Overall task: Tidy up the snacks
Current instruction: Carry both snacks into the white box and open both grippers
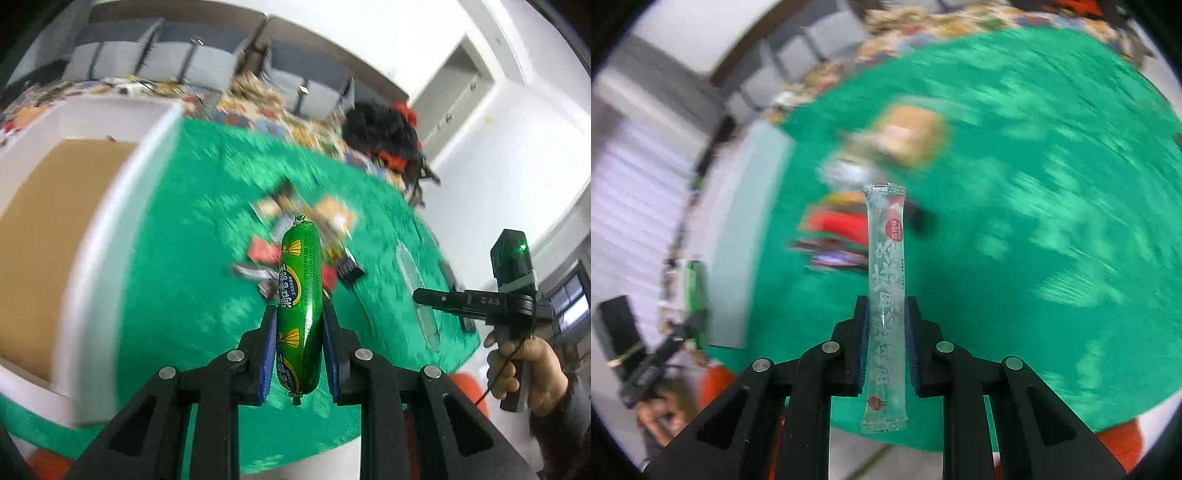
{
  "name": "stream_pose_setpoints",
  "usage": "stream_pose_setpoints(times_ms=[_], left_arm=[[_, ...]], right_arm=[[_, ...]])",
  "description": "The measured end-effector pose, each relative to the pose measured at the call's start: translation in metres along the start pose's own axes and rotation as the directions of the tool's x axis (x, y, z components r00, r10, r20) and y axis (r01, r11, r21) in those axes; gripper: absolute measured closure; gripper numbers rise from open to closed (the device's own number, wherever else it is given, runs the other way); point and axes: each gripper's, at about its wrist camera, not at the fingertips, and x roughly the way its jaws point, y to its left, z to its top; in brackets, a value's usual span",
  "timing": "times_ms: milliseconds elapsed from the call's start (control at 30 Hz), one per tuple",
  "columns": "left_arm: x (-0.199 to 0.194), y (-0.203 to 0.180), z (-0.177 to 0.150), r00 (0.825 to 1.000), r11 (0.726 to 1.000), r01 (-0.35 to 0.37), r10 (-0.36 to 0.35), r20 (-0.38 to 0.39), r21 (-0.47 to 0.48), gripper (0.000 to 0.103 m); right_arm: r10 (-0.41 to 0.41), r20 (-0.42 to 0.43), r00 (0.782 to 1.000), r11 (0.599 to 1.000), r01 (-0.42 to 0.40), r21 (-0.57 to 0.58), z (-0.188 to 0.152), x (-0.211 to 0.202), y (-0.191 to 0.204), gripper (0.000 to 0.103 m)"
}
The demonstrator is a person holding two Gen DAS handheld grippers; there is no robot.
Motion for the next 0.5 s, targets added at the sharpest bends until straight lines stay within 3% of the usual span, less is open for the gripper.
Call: stream_pose_setpoints(times_ms=[100, 200, 333, 400, 433, 467, 500], left_arm=[[-0.036, 0.036, 0.024, 0.995, 0.997, -0.069, 0.071, 0.07, -0.034, 0.081], [-0.067, 0.08, 0.043, 0.974, 0.978, -0.194, 0.201, 0.105, -0.073, 0.081], [-0.081, 0.133, 0.056, 0.917, 0.92, -0.381, 0.388, 0.091, -0.09, 0.08], [-0.081, 0.159, 0.056, 0.873, 0.872, -0.477, 0.485, 0.053, -0.111, 0.078], [-0.077, 0.167, 0.053, 0.859, 0.856, -0.504, 0.511, 0.038, -0.116, 0.066], [-0.076, 0.175, 0.052, 0.842, 0.837, -0.533, 0.54, 0.024, -0.12, 0.045], [-0.076, 0.18, 0.049, 0.831, 0.827, -0.55, 0.556, 0.029, -0.118, 0.035]], right_arm=[[0.128, 0.011, 0.992, 0.989, -0.127, -0.069, 0.016, 0.004, 0.072, 0.084], [0.253, -0.007, 0.968, 0.958, -0.251, -0.141, 0.03, 0.021, 0.157, 0.084], [0.304, -0.027, 0.952, 0.923, -0.302, -0.239, 0.039, 0.055, 0.253, 0.084], [0.309, -0.038, 0.95, 0.911, -0.308, -0.274, 0.041, 0.076, 0.288, 0.076], [0.299, -0.039, 0.953, 0.91, -0.297, -0.288, 0.042, 0.085, 0.301, 0.068], [0.289, -0.038, 0.957, 0.911, -0.287, -0.296, 0.043, 0.092, 0.307, 0.054], [0.286, -0.029, 0.958, 0.91, -0.281, -0.305, 0.042, 0.094, 0.31, 0.047]])
